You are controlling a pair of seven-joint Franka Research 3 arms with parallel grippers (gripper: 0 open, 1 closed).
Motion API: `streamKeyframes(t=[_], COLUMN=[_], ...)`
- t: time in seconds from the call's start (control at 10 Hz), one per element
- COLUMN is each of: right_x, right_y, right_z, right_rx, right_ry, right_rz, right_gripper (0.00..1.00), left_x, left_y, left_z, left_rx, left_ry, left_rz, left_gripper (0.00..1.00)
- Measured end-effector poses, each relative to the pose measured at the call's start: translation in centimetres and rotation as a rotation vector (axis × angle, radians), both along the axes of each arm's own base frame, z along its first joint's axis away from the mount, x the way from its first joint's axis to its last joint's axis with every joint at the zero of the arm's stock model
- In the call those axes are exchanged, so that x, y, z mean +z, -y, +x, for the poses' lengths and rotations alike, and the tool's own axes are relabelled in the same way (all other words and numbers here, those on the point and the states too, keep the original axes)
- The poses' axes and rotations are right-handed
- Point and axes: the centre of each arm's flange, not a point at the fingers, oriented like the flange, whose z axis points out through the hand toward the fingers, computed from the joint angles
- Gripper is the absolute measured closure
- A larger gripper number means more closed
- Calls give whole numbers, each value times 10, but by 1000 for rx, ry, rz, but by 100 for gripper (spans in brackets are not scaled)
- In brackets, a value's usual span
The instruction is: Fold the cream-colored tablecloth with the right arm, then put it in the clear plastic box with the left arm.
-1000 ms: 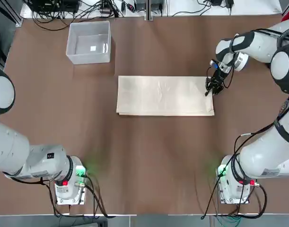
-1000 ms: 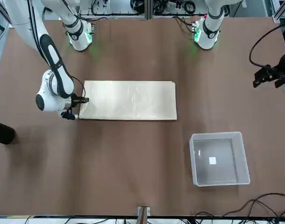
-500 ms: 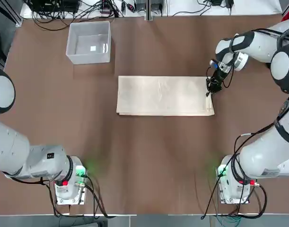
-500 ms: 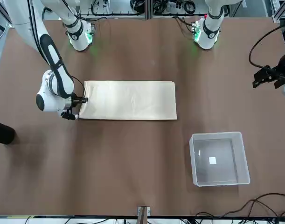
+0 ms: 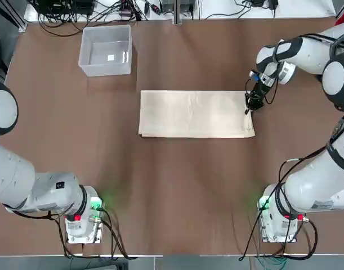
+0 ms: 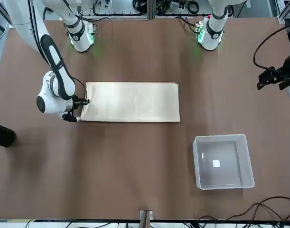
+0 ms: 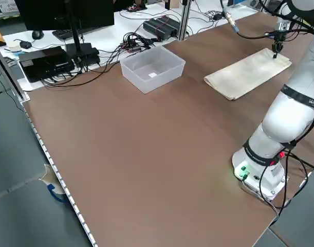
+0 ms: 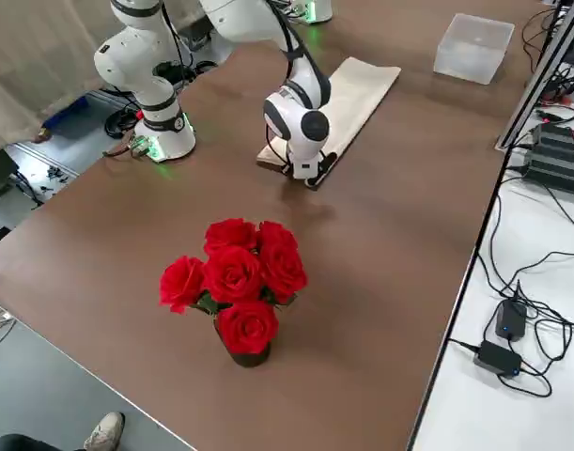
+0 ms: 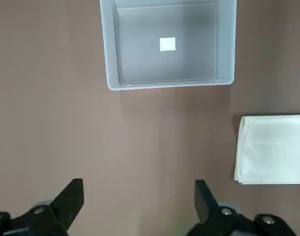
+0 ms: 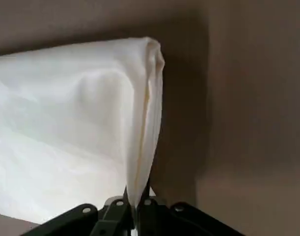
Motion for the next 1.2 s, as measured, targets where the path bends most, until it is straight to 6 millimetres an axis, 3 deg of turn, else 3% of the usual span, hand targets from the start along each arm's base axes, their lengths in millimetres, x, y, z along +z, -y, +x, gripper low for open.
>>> streamKeyframes(t=[0.5, 1.2], right_x=[51, 168], right_y=[-9, 2], right_z=[11, 19], right_rx=[25, 11], right_ry=[50, 160], right_rz=[27, 59], right_gripper=[96, 96], left_x=[0, 0], left_y=[1, 3], left_z=[0, 0], left_rx=[-2, -5], left_ry=[0, 0], left_rz=[0, 0], left_gripper=[0, 0])
